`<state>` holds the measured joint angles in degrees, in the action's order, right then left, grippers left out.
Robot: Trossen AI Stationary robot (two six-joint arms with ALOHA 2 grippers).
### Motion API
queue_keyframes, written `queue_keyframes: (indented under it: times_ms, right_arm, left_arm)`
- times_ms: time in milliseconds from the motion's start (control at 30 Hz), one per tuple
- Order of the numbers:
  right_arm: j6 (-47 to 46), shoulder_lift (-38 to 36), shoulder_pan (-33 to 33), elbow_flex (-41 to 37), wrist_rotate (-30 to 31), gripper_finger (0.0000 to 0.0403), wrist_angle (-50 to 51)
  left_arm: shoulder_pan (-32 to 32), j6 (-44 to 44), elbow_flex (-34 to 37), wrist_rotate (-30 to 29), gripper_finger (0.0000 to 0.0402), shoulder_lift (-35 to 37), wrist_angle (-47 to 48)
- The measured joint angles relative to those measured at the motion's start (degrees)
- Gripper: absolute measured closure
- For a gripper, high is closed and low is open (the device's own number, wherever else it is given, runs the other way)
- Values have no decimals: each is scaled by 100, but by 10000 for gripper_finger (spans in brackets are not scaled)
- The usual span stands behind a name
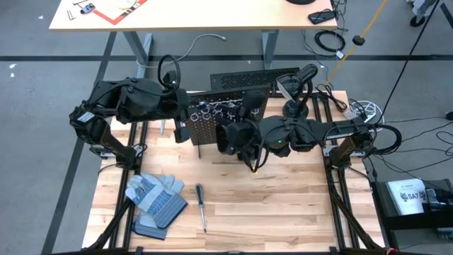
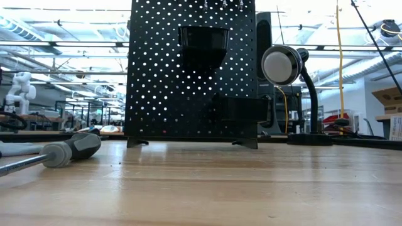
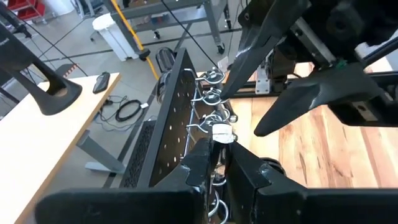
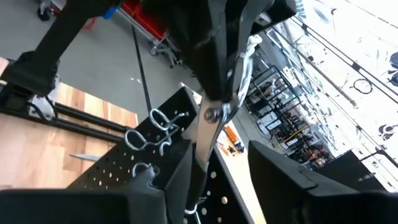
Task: Hang tools onto peg board
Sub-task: Hang the black pliers on the black pegboard
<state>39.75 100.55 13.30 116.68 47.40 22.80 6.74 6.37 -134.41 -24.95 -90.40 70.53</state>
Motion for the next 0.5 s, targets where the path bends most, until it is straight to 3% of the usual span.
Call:
queue_keyframes:
  times_ms: [200, 500]
  right_arm:
    - [-441, -4, -2, 2, -424, 246, 380]
    - [-591, -7, -7, 2, -409, 247, 539]
  left_arm:
    - [2, -2, 2, 15, 367, 14, -20]
    - [17, 3, 7, 19, 367, 30, -125]
